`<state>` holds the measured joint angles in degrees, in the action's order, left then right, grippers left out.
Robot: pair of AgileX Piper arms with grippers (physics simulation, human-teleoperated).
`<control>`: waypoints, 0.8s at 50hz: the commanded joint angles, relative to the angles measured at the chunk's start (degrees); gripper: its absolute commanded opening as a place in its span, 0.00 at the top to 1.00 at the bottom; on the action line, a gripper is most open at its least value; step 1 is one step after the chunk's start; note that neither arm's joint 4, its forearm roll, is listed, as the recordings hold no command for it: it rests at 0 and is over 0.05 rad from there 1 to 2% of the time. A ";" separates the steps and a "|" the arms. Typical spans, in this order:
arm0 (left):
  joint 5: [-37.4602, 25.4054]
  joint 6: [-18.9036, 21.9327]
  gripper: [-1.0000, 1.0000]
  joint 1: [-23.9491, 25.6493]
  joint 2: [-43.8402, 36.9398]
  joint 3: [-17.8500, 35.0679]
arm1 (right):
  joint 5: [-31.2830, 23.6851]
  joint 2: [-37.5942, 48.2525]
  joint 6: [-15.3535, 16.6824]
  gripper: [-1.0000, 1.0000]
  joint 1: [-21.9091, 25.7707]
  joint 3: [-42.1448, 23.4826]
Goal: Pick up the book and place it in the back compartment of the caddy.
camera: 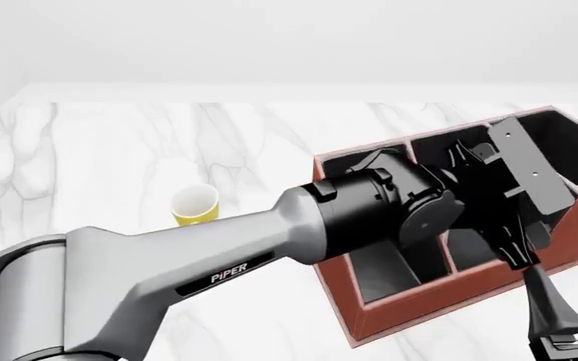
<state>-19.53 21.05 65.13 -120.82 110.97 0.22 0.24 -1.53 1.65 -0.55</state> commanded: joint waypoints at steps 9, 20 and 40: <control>-2.42 2.41 0.00 1.82 9.61 -2.93 | -0.03 -0.12 -0.09 0.00 -0.11 0.15; -2.28 4.64 0.00 1.77 16.04 -7.52 | 0.05 -0.08 0.01 0.00 -0.02 0.16; 13.68 5.08 0.00 -0.24 36.22 -36.84 | -0.72 0.05 0.03 0.00 0.03 -0.77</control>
<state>-13.02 26.34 65.96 -94.51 87.62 -0.30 0.33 -1.52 1.63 -1.14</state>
